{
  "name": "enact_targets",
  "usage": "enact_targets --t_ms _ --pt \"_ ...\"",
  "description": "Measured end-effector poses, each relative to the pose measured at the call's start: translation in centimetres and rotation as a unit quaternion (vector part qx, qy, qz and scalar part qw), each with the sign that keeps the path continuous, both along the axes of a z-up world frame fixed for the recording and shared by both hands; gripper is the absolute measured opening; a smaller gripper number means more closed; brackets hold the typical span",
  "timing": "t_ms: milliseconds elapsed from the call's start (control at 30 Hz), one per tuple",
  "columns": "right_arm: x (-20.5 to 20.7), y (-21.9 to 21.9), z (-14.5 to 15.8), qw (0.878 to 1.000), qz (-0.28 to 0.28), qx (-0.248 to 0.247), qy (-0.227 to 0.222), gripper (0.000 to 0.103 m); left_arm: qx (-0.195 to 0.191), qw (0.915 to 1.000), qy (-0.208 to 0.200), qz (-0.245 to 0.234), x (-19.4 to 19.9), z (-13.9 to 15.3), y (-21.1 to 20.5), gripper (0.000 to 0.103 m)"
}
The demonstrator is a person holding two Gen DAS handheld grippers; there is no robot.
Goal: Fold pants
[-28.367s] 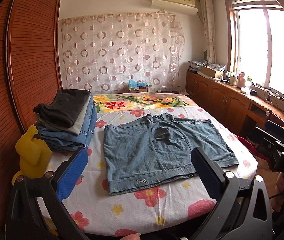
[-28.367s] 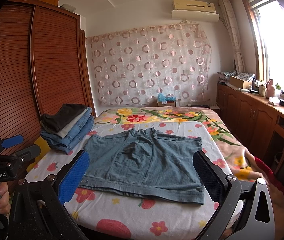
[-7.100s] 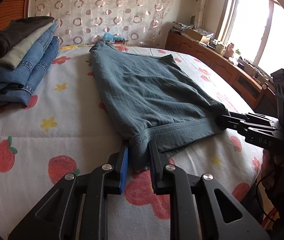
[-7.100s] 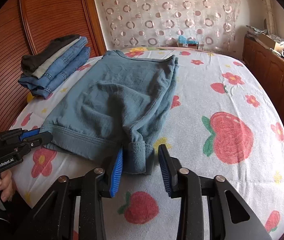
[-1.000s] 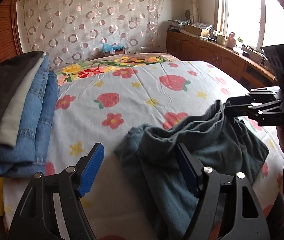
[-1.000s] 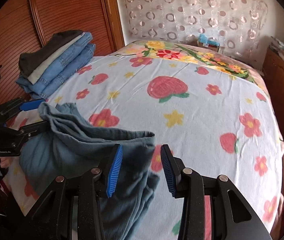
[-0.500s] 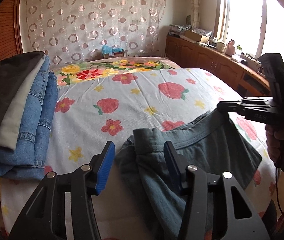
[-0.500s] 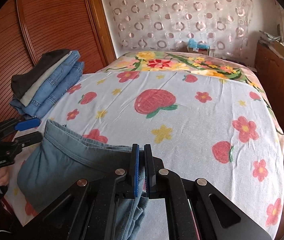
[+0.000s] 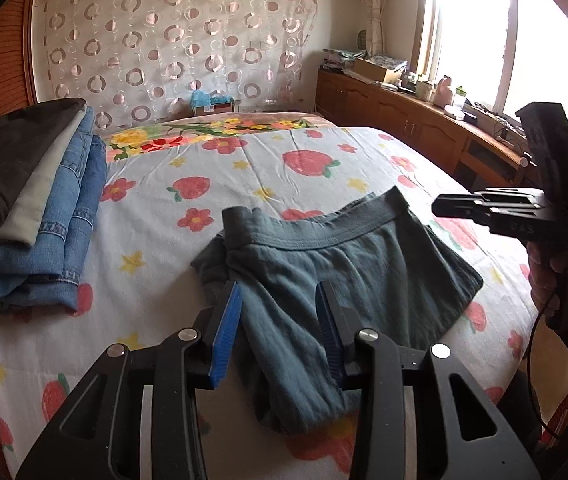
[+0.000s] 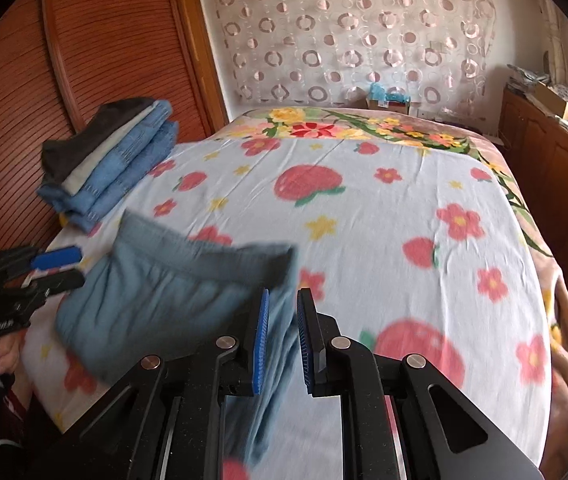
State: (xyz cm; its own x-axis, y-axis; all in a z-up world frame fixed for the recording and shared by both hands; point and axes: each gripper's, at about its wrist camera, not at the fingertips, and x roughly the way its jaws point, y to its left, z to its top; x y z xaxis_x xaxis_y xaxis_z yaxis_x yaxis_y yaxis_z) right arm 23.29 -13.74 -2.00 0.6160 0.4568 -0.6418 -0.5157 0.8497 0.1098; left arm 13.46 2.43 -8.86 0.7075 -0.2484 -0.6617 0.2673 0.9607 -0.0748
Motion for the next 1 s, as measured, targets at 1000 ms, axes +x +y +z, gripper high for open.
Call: enact_targets --t_ms 1000 --pt "-6.0 -1.9 -1.5 0.999 0.010 -0.011 0.029 0.038 -0.002 0.9994 0.033 0.007 -4.5 -3.0 0.6 0.040"
